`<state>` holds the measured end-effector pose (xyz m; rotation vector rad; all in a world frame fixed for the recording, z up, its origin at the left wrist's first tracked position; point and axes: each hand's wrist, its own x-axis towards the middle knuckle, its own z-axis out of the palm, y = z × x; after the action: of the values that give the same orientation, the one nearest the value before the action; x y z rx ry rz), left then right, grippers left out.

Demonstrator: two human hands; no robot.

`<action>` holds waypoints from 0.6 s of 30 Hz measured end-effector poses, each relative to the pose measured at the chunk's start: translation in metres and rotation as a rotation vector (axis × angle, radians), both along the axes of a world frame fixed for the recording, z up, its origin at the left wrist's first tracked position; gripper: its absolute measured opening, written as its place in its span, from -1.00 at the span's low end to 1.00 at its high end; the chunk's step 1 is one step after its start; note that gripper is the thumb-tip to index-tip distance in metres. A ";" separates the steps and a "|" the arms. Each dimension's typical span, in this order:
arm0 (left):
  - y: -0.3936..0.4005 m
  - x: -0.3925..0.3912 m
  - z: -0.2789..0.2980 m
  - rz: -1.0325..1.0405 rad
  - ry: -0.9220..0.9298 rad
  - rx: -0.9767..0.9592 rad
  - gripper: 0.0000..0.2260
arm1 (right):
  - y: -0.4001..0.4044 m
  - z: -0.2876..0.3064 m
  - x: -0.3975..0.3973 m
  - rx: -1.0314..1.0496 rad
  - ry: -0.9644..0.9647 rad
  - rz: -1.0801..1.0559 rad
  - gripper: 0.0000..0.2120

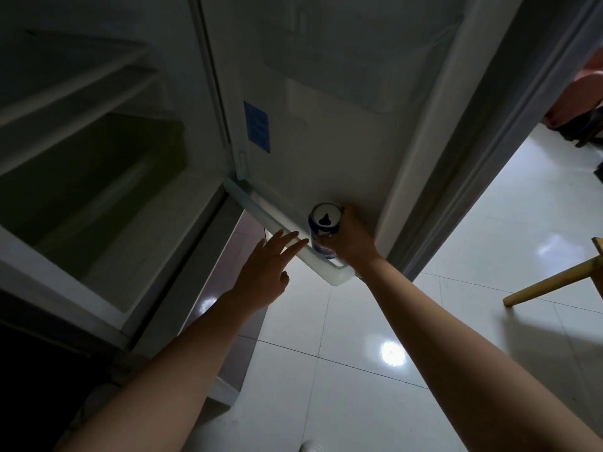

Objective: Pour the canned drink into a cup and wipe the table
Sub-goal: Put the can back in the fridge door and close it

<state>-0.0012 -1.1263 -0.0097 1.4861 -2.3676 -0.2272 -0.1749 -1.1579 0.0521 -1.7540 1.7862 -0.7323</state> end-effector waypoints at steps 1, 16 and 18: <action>0.001 0.000 0.000 0.002 -0.014 0.008 -0.37 | 0.000 0.001 0.001 0.005 0.048 0.018 -0.49; 0.006 -0.002 0.004 0.043 -0.086 0.063 -0.37 | 0.009 0.014 0.003 0.074 0.212 0.002 -0.50; 0.007 -0.003 0.004 0.043 -0.096 0.072 -0.37 | 0.011 0.014 0.004 0.076 0.208 -0.002 -0.49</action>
<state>-0.0039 -1.1192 -0.0052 1.6139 -2.4227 -0.2381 -0.1705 -1.1470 0.0661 -1.8338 1.9235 -0.4907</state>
